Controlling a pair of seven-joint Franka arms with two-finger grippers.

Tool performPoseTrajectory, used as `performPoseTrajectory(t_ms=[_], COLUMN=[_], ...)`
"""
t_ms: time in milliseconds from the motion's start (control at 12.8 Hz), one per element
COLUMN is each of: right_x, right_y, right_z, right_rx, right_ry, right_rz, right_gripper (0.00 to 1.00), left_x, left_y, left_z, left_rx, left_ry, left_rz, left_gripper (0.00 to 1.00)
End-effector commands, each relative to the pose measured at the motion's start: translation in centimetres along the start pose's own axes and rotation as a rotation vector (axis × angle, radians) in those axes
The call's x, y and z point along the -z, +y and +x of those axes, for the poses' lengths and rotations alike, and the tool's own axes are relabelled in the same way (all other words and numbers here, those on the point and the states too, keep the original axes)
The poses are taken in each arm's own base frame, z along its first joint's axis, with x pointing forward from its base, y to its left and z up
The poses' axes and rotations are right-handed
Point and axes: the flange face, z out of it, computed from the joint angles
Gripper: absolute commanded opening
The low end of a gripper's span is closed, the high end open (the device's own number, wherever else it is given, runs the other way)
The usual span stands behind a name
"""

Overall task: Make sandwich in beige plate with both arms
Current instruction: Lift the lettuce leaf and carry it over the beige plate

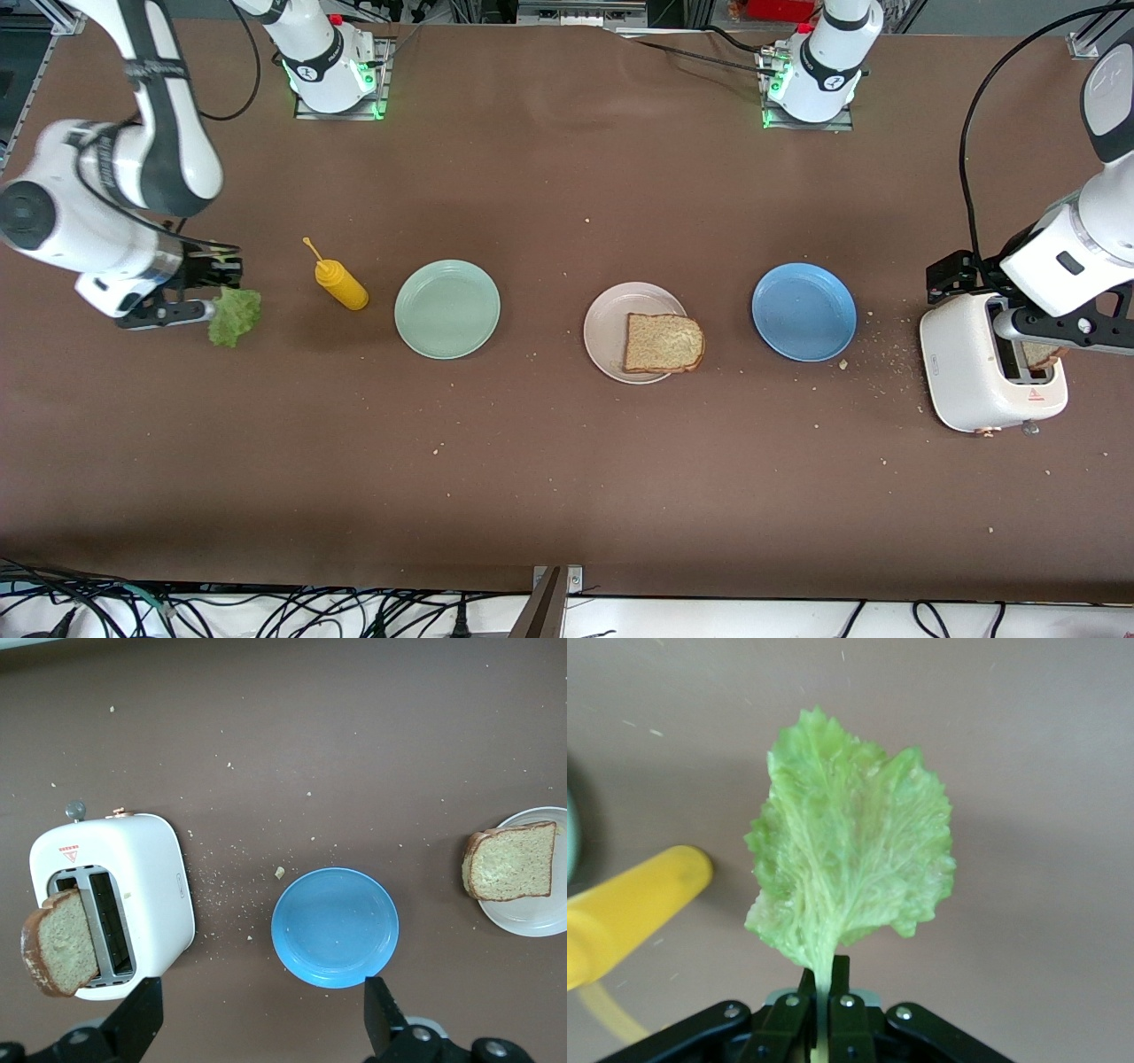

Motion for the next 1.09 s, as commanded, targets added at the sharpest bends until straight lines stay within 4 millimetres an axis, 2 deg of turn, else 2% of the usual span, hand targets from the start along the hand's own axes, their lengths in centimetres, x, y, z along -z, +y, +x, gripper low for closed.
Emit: performPoseTrajectory(t_ms=[0,78,156,234,391,547,703,859,1015], right_x=[7.2,9.5,11.6,13.4,15.3,15.5,15.1,13.3,11.2], right_y=[-0.5,-1.2,-3.2,-5.3,-11.0,-18.3,-27.5,-36.5,-42.9], right_z=[1.7,2.0,2.5,3.3,4.7,5.7,6.2,6.3,6.6], right_rx=[0.035,0.045,0.072,0.101,0.172,0.275,0.376,0.438,0.504], right_ry=[-0.007,0.003,0.012,0.027,0.058,0.093,0.181,0.276,0.361], right_rz=[-0.020,-0.018,-0.019,-0.017,-0.004,0.021,0.041,0.047,0.049], right_gripper=[0.00,0.00,0.00,0.00,0.00,0.00,0.00,0.00,0.00], left_x=[0.5,0.5,0.5,0.5,0.5,0.5,0.5,0.5,0.5], left_y=[0.2,0.2,0.2,0.2,0.2,0.2,0.2,0.2,0.2], left_z=[-0.3,-0.3,-0.3,-0.3,-0.3,-0.3,-0.3,-0.3,-0.3], left_rx=[0.009,0.009,0.009,0.009,0.009,0.009,0.009,0.009,0.009], left_ry=[0.003,0.003,0.003,0.003,0.003,0.003,0.003,0.003,0.003], left_rz=[-0.021,-0.021,-0.021,-0.021,-0.021,-0.021,-0.021,-0.021,-0.021], left_gripper=[1.00,1.00,1.00,1.00,1.00,1.00,1.00,1.00,1.00])
